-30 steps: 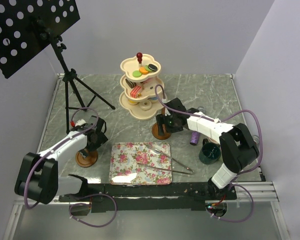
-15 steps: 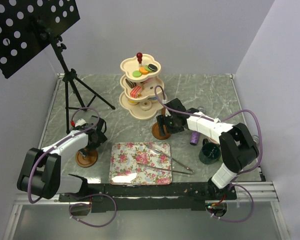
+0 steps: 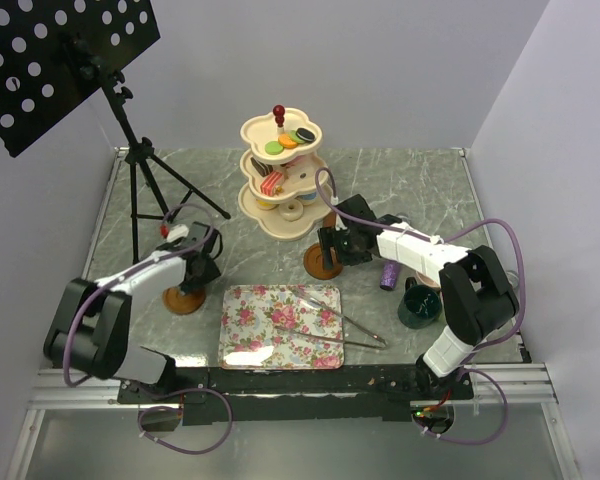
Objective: Serve the afternoon tea
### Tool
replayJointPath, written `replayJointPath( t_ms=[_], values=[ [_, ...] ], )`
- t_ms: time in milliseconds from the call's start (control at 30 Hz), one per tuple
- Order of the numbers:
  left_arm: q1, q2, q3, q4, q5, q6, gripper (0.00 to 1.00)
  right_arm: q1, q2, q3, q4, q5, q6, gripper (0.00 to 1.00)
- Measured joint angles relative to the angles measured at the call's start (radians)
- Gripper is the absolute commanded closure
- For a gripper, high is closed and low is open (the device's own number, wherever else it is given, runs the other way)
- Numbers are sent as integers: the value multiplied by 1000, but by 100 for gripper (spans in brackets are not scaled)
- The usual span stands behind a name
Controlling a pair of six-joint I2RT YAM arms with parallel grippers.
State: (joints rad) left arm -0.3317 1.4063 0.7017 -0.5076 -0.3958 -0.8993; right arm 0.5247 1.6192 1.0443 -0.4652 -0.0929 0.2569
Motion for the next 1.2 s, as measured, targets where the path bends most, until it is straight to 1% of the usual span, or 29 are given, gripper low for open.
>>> replayJointPath(
  t_ms=[300, 567, 833, 1200],
  values=[
    [-180, 251, 238, 154, 93, 5, 39, -6, 3, -12, 8, -50, 27, 18],
    [-304, 394, 392, 231, 189, 6, 40, -7, 22, -19, 31, -77, 68, 18],
    [-351, 468, 476, 261, 264, 6, 42, -8, 45, -38, 57, -77, 134, 18],
    [-374, 502, 517, 271, 322, 3, 41, -10, 66, -50, 84, -69, 201, 18]
  ],
)
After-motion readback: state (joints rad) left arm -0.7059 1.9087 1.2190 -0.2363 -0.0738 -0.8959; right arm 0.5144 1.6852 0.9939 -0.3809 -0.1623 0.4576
